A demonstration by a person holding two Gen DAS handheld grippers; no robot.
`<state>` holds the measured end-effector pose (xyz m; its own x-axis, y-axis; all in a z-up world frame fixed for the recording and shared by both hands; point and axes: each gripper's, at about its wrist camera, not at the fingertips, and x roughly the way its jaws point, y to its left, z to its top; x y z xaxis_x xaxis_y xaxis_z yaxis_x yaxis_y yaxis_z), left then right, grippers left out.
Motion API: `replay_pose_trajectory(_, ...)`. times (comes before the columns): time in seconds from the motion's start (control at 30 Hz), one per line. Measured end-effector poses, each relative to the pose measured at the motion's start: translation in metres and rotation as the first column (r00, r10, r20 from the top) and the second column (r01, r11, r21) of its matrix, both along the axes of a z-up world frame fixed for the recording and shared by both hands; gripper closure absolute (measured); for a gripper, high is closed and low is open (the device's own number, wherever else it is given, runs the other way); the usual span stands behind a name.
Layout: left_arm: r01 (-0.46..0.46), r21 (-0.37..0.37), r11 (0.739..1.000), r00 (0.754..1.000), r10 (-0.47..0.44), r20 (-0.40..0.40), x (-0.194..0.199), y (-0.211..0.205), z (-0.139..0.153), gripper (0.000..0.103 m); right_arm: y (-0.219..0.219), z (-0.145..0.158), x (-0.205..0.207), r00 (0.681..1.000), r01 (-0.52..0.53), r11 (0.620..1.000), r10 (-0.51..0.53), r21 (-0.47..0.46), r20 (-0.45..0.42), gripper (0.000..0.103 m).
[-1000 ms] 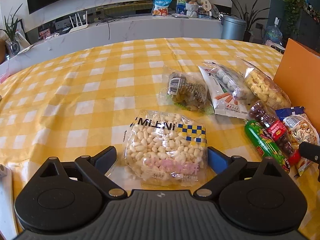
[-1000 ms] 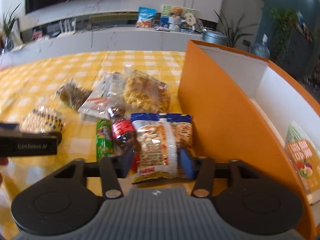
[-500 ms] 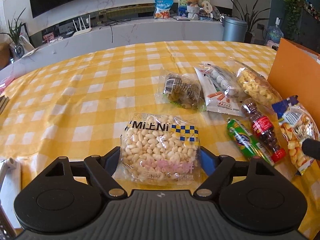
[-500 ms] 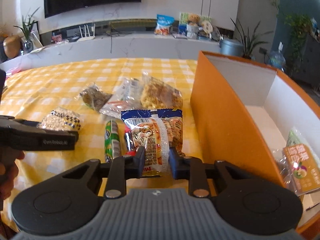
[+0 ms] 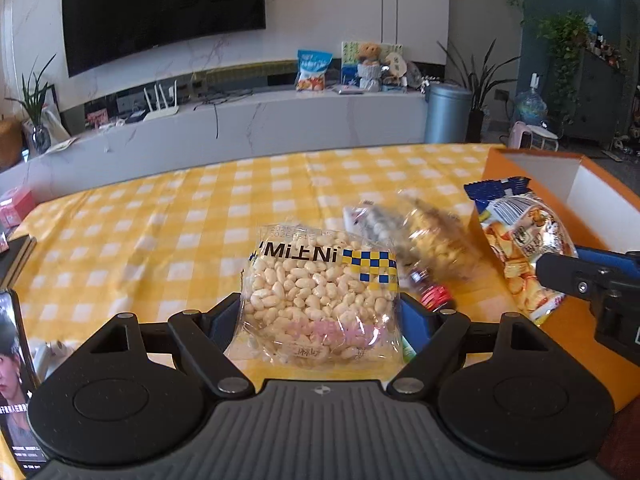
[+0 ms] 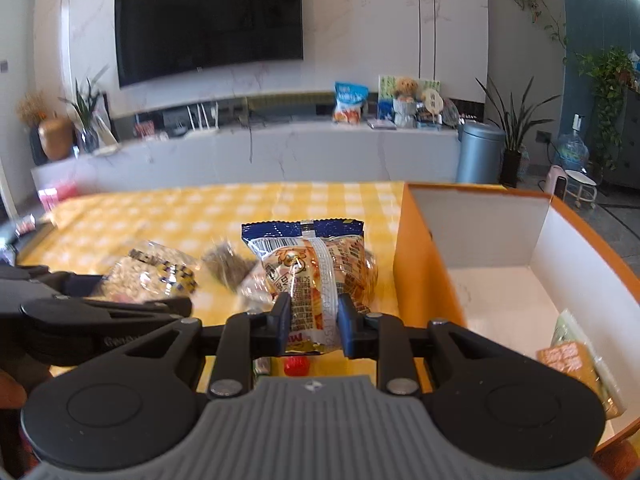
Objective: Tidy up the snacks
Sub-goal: 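Lift both bags and carry them over the box with both tools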
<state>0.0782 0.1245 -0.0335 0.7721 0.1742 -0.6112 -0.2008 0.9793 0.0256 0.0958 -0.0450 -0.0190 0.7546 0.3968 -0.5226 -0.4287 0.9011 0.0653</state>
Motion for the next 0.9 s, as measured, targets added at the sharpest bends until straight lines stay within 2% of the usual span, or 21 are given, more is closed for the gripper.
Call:
replay_pose_trajectory(0.2, 0.060, 0.031, 0.998, 0.996, -0.062, 0.058, -0.004, -0.027, 0.028, 0.010, -0.030, 0.029, -0.006, 0.997, 0.016, 0.998, -0.020, 0.054, 0.077, 0.081)
replay_pose_trajectory(0.4, 0.172, 0.055, 0.984, 0.979, -0.177, 0.105, 0.005, -0.064, 0.051, 0.010, -0.076, 0.058, 0.006, 0.995, 0.056, 0.992, -0.064, 0.114, 0.073, 0.081)
replay_pose_trajectory(0.53, 0.265, 0.082, 0.961, 0.956, -0.273, 0.112, 0.019, -0.092, 0.063, 0.010, -0.108, 0.068, 0.017, 0.996, 0.078, 0.988, -0.083, 0.137, 0.028, 0.081)
replay_pose_trajectory(0.67, 0.355, 0.049, 0.933, 0.928, -0.359, 0.099, 0.038, -0.112, 0.068, 0.010, -0.142, 0.074, 0.028, 0.993, 0.119, 0.981, -0.115, 0.152, -0.037, 0.081)
replay_pose_trajectory(0.77, 0.416, 0.017, 0.909, 0.906, -0.415, 0.079, 0.056, -0.123, 0.066, 0.010, -0.166, 0.076, 0.036, 0.988, 0.148, 0.979, -0.141, 0.137, -0.063, 0.081)
replay_pose_trajectory(0.9, 0.475, 0.020, 0.880, 0.879, -0.475, 0.032, 0.081, -0.138, 0.060, 0.010, -0.190, 0.072, 0.050, 0.979, 0.171, 0.981, -0.159, 0.089, -0.128, 0.081)
